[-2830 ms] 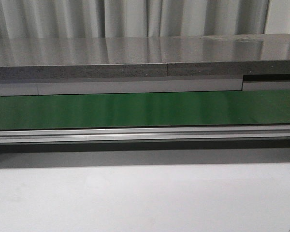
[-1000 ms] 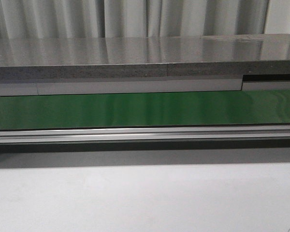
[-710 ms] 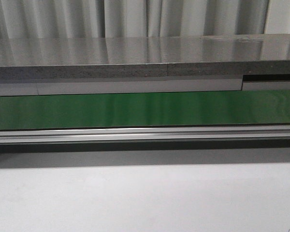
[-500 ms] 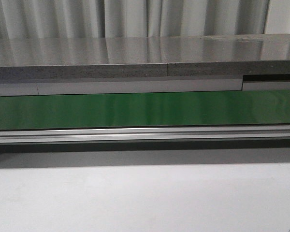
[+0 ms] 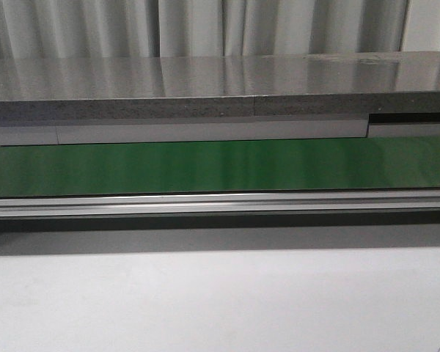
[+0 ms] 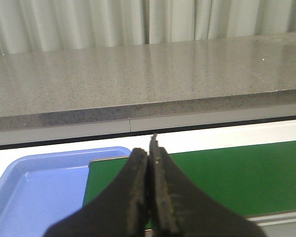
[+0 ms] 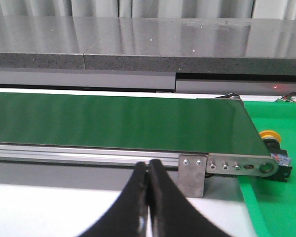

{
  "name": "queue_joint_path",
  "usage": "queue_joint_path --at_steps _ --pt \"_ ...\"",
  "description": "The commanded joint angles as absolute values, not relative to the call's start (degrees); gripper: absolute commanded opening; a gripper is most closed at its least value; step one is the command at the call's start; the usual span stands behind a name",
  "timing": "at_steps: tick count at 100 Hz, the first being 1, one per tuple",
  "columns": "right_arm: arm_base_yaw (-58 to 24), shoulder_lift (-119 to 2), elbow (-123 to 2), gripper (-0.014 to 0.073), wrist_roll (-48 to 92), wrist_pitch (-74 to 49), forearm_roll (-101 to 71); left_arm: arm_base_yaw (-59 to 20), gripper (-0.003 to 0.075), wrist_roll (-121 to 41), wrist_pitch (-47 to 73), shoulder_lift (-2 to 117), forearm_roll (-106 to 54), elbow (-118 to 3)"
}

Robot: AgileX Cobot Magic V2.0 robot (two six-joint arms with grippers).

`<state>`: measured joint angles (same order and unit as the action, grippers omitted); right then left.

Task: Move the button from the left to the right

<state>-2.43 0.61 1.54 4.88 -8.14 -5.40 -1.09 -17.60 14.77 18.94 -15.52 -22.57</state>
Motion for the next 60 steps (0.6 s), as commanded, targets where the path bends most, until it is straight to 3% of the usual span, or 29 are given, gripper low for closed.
queue_joint_path --at_steps 1,60 --pt "-2.6 1.8 0.7 -0.0068 4.8 -3.3 -4.8 -1.6 -0.0020 -17.6 10.0 19.5 -16.0 -24.1" --pt "-2.6 1.8 0.7 -0.0068 4.8 -3.3 -4.8 -1.6 -0.0020 -17.5 4.5 19.4 -15.4 -23.4"
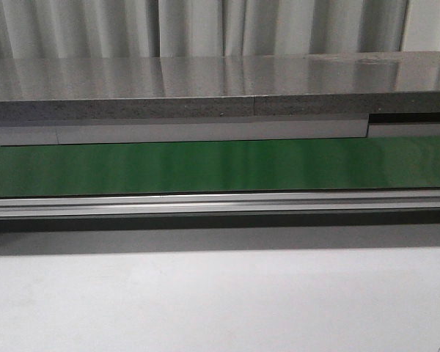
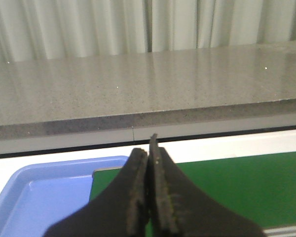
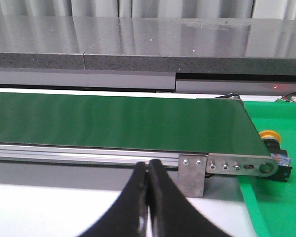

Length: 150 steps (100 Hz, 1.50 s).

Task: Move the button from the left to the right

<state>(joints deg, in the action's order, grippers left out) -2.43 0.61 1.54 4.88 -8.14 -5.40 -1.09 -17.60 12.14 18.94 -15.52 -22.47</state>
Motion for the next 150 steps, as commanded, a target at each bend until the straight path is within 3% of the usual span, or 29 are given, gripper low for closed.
queue_joint_path --at_steps 1,28,90,150 --pt "-2.6 1.8 0.7 -0.0068 4.8 -3.3 -4.8 -1.6 -0.0020 -17.5 4.3 19.4 -15.2 -23.2" --pt "-2.6 1.8 0.7 -0.0068 4.8 -3.3 -4.8 -1.6 -0.0020 4.1 0.6 15.9 5.4 -16.5" --pt "-2.6 1.8 0.7 -0.0068 4.8 -3.3 -4.8 -1.6 -0.0020 4.2 0.0 -2.1 5.5 -1.2" --pt "-2.6 1.8 0.7 -0.0068 4.8 -3.3 -4.8 -1.6 -0.0020 5.7 -3.9 -2.0 5.5 2.1"
